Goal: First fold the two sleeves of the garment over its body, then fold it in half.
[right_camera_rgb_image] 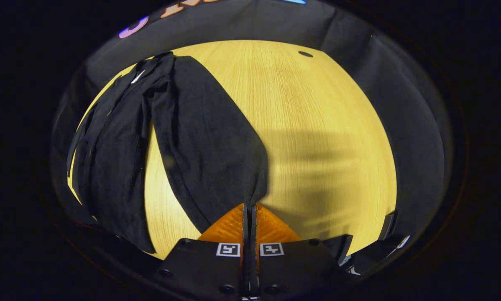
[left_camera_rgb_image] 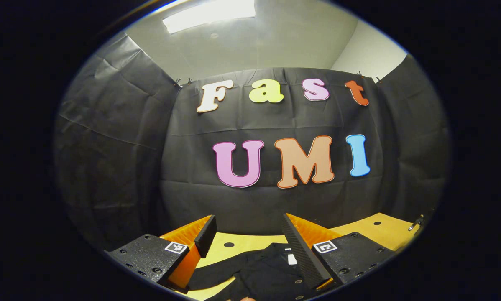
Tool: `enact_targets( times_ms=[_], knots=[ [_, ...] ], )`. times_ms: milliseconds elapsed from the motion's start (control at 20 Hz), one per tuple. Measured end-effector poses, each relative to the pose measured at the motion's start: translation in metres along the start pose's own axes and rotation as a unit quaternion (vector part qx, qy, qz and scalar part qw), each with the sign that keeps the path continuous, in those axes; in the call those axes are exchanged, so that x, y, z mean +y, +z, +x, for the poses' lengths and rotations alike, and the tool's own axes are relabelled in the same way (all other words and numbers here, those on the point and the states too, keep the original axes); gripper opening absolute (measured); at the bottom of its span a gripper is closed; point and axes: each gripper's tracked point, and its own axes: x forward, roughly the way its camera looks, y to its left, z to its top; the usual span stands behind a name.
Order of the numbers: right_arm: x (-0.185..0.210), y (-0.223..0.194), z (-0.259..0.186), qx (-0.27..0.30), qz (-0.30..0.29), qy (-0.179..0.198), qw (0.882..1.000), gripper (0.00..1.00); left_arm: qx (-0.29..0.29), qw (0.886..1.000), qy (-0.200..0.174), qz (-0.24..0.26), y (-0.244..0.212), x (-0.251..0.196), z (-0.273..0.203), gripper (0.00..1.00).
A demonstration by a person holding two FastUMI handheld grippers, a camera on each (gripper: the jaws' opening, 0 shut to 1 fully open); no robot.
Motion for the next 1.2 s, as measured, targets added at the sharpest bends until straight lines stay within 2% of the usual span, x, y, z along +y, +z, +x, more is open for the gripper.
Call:
enact_targets(
  times_ms=[200, 400, 550, 850, 1100, 1200],
  knots=[
    [0.007, 0.043, -0.029, -0.08, 0.048, 0.004, 0.996, 0.03, 0.004, 1.0, -0.001, -0.005, -0.003, 0.01, -0.001, 0.93],
    [0.015, 0.098, -0.074, -0.164, 0.104, 0.021, 0.981, 0.03, 0.001, 1.0, 0.001, -0.006, -0.002, 0.024, -0.003, 0.93],
    [0.021, 0.127, -0.098, -0.202, 0.124, 0.041, 0.971, 0.02, 0.0, 1.0, 0.008, -0.008, -0.002, 0.038, -0.003, 0.93],
    [0.053, 0.179, -0.137, -0.264, 0.12, 0.066, 0.955, 0.02, 0.002, 0.999, 0.038, -0.01, -0.008, 0.075, -0.013, 0.93],
    [0.089, 0.223, -0.174, -0.345, 0.071, 0.058, 0.934, 0.0, 0.005, 0.998, 0.063, -0.006, -0.01, 0.106, -0.022, 0.93],
    [0.11, 0.236, -0.184, -0.369, 0.04, 0.054, 0.927, 0.02, 0.007, 0.997, 0.071, -0.006, -0.012, 0.116, -0.024, 0.93]
  ],
)
